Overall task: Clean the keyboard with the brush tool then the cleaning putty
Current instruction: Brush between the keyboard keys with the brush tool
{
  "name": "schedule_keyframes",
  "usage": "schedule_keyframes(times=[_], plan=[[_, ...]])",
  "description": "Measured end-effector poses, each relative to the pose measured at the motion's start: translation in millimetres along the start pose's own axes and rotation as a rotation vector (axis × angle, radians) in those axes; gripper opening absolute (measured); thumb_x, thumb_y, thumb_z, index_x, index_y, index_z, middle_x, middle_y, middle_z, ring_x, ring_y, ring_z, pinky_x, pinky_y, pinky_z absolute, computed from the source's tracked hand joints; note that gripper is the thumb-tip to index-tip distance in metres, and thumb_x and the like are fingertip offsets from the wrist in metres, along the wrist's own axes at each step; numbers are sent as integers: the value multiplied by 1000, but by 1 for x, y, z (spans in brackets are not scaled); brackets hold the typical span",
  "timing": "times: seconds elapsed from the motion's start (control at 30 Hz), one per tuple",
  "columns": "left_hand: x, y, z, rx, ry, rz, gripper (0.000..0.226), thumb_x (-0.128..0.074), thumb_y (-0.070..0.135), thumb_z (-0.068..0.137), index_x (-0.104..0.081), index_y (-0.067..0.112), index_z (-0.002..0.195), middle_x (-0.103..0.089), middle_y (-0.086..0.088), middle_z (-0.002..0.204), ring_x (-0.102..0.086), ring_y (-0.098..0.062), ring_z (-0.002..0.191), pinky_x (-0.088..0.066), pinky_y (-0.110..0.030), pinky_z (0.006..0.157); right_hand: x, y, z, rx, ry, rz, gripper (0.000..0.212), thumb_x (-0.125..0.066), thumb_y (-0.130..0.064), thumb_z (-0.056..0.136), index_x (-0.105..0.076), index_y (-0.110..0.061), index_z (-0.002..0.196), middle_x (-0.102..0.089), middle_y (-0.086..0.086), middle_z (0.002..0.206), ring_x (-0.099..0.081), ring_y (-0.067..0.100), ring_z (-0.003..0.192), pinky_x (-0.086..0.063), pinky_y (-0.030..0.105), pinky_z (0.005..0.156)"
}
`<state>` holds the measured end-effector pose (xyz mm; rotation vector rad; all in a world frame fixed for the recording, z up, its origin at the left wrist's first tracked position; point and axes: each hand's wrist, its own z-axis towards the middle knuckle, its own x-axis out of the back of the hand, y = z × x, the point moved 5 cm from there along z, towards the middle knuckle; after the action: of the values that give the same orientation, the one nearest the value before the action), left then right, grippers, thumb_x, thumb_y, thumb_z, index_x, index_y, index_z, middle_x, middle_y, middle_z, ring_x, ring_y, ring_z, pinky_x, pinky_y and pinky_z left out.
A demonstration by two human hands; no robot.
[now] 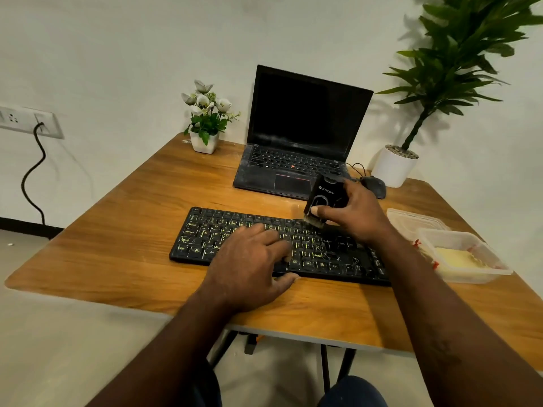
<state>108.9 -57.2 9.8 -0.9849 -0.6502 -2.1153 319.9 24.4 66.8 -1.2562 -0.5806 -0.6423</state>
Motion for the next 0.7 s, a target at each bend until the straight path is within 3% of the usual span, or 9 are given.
schedule_keyframes(times=[0.1, 0.17, 0.23, 0.33, 0.6, 0.7], plan=[[0, 0, -1, -6, 1, 9, 37, -61, 67, 85, -67, 33, 98, -60, 13, 91, -47, -10, 84, -43, -32, 70, 2, 5, -6, -30, -175, 19, 59, -88, -25, 77, -58, -25, 127, -70, -3, 118, -69, 17, 106, -60, 41, 91], [0, 0, -1, -10, 0, 10, 36, -61, 67, 85, -67, 34, 98, -60, 13, 92, -47, -9, 85, -42, -31, 70, 8, 9, -5, 1, -55, -166, 66, -89, -28, 77, -57, -23, 135, -69, -3, 123, -66, 14, 107, -57, 38, 93], [1, 1, -2, -15, 6, 2, 35, -60, 66, 85, -67, 34, 98, -61, 13, 92, -45, -8, 85, -42, -31, 70, 15, 10, -7, 8, 53, -173, 68, -88, -31, 77, -56, -22, 136, -68, -4, 122, -63, 14, 107, -55, 34, 92], [2, 3, -3, -31, 6, -5, 35, -58, 64, 86, -68, 34, 99, -60, 13, 94, -44, -8, 86, -41, -31, 71, 11, 13, -11, 2, -3, -82, 66, -88, -31, 77, -56, -23, 134, -69, -4, 121, -67, 18, 109, -58, 39, 92], [5, 6, -6, -47, 12, 8, 30, -70, 56, 83, -69, 32, 102, -59, 12, 94, -46, -11, 89, -39, -31, 72, -16, -5, -22, 74, -7, -128, 62, -88, -33, 78, -59, -21, 132, -70, -2, 120, -67, 14, 102, -54, 22, 75], [7, 5, -7, -13, 10, -5, 29, -71, 55, 83, -70, 33, 101, -59, 13, 94, -46, -10, 88, -37, -29, 72, 9, 8, -22, 4, -8, -148, 65, -88, -32, 77, -58, -20, 134, -70, 1, 122, -68, 18, 103, -59, 34, 84]])
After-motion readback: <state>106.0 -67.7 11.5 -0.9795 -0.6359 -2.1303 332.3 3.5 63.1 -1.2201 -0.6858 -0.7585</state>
